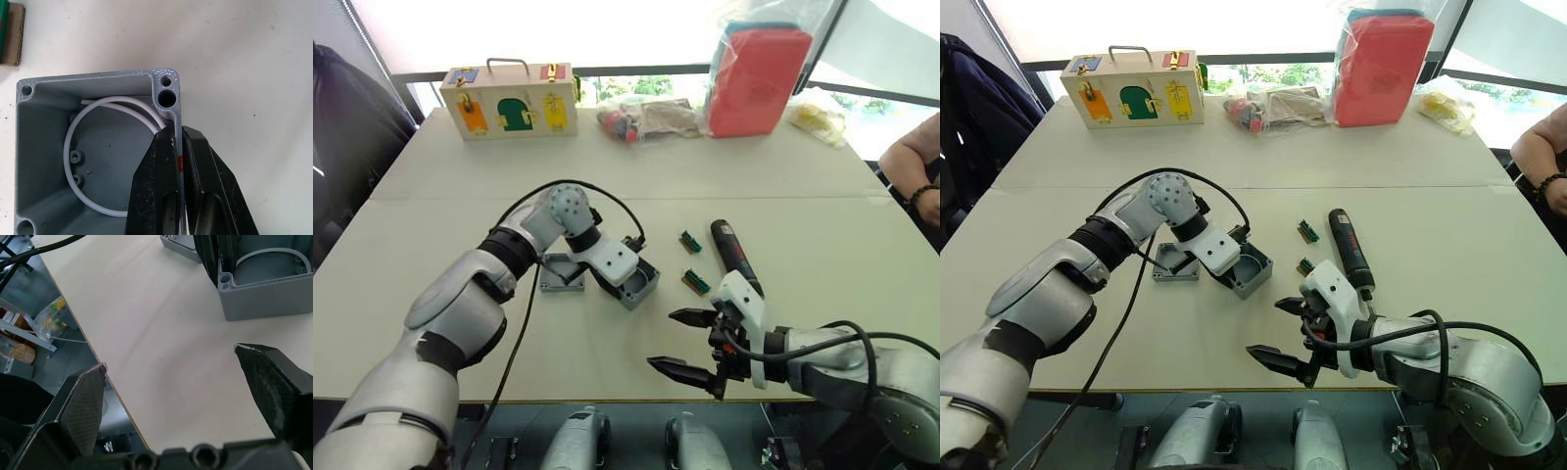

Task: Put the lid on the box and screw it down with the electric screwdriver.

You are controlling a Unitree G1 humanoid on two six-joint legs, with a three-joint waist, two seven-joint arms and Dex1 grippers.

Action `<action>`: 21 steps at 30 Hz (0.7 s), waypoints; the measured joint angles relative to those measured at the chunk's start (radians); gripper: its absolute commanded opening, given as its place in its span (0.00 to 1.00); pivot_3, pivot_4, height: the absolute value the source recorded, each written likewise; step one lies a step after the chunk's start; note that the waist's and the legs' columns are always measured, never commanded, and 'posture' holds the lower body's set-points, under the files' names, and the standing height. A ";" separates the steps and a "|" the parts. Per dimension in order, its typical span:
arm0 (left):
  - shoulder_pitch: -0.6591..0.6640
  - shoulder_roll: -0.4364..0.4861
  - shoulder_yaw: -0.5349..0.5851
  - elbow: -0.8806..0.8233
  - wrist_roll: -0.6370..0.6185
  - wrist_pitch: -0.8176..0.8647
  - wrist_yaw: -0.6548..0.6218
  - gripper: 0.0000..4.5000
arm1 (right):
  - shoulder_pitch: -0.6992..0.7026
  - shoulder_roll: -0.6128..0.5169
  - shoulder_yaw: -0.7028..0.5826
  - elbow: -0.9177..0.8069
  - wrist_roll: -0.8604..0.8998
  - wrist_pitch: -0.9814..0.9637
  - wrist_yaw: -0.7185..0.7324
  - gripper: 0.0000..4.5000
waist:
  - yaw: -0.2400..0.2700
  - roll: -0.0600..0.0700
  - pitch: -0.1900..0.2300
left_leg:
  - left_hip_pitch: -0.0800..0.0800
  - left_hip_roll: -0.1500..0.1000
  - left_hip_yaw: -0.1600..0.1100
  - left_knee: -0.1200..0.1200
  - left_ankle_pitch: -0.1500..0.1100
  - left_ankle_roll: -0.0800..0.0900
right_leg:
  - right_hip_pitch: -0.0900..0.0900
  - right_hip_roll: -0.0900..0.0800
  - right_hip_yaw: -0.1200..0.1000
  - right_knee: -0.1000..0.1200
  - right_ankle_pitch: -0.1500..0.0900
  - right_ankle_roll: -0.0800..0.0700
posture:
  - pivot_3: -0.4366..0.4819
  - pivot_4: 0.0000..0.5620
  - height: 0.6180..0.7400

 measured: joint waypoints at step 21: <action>-0.044 0.020 -0.071 0.039 -0.053 -0.167 0.000 0.40 | 0.000 0.002 0.009 0.000 -0.009 -0.001 0.017 1.00 | -0.001 0.000 0.000 | -0.001 0.000 0.000 0.001 0.000 0.000 | 0.000 0.000 0.000 0.000 0.000 0.000 | 0.48 0.27 1.00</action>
